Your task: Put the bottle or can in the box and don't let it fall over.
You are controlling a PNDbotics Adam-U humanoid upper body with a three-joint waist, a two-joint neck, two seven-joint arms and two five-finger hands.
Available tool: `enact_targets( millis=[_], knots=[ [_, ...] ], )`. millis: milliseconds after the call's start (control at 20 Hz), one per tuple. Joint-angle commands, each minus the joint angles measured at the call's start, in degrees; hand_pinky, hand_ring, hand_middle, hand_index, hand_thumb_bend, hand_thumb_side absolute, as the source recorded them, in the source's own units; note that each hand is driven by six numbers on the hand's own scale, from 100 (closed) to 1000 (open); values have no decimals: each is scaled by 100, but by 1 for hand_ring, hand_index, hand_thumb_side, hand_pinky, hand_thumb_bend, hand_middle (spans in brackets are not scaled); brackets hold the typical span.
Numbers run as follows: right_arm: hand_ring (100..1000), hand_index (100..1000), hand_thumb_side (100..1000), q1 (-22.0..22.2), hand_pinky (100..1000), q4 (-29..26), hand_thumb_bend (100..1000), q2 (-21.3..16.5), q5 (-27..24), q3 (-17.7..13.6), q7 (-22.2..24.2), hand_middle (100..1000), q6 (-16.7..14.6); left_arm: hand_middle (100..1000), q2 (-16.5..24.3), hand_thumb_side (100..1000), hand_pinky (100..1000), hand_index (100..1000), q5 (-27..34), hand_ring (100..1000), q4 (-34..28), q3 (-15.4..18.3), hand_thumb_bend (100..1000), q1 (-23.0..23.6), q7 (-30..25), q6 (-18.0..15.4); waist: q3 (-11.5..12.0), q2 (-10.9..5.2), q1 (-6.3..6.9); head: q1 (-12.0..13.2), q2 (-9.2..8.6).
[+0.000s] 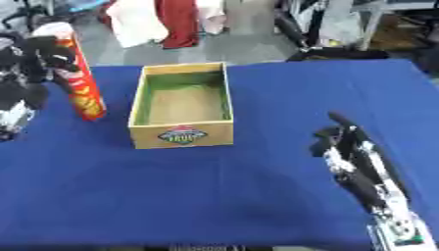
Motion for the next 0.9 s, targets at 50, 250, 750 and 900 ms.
enact_targets(
  millis=[50,250,750,900],
  knots=[
    [599,933,455,-31,603,-71,149,-147,31,-10,-5,643,-22,873,937,271,640,1000,-392,823,8,37,100,-275,2,-177,-12,-97,40,12,-31],
    [600,933,455,-20,603,-59,150,-179,52,1,12,644,-31,901,1668,246,689,1000,-1047,841,381,-97,100,-834,10,-302,-45,-144,93,57,-47],
    [600,933,454,10,603,-26,155,-219,87,17,21,644,-41,926,1632,252,755,1000,-2539,872,2905,-871,100,-2731,-308,-362,-137,-259,169,70,-180],
    [600,934,455,12,603,-17,156,-225,78,28,25,645,-41,926,1150,253,752,1000,-3095,874,4027,-949,100,-3316,-497,-480,-169,-259,164,71,-156]
  ],
)
